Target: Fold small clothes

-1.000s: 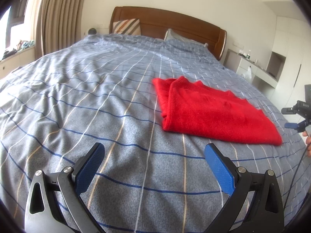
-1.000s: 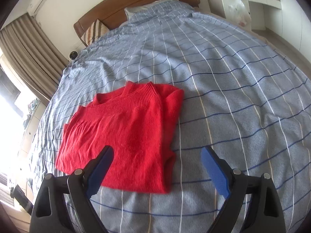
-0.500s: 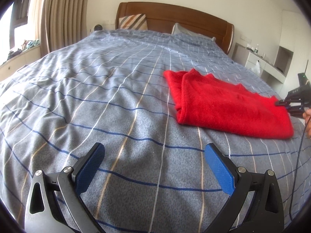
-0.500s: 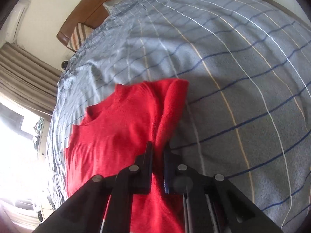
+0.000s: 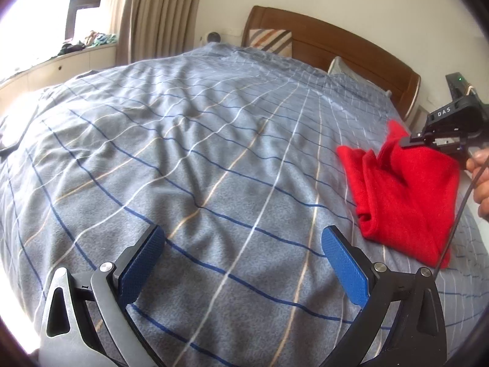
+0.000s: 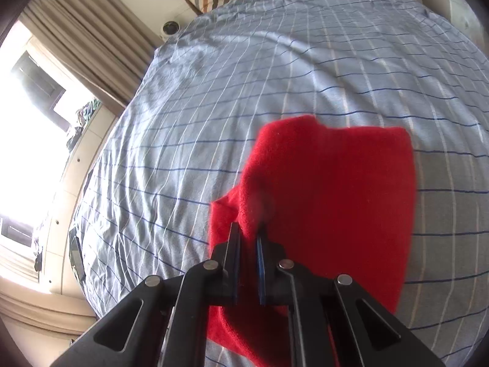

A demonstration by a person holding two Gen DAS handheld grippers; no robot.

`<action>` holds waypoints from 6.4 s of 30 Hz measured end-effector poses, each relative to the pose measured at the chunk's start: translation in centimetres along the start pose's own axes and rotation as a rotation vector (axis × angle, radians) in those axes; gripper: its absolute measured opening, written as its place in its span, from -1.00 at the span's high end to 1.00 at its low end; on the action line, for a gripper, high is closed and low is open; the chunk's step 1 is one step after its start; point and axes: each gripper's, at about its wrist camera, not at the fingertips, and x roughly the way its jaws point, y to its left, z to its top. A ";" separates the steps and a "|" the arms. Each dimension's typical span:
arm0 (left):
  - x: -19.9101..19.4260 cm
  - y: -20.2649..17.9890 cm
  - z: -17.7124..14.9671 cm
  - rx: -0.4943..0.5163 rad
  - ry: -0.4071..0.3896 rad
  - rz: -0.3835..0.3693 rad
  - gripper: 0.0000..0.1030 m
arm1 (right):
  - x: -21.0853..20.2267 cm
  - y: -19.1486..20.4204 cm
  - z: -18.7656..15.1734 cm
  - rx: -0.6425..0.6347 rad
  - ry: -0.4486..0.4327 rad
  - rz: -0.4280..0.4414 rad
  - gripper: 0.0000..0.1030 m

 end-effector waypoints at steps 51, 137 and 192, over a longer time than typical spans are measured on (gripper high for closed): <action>-1.4 -3.6 -0.3 0.098 0.060 -0.170 -0.99 | -5.0 -2.5 -20.5 -0.405 -0.107 -0.094 0.00; -12.3 -16.9 2.0 0.457 0.067 0.056 -0.99 | -19.9 0.0 -20.7 -0.250 -0.322 -0.279 -0.99; -20.2 -15.5 2.5 0.368 0.033 0.061 -1.00 | -27.1 3.1 -24.8 -0.237 -0.387 -0.361 -0.99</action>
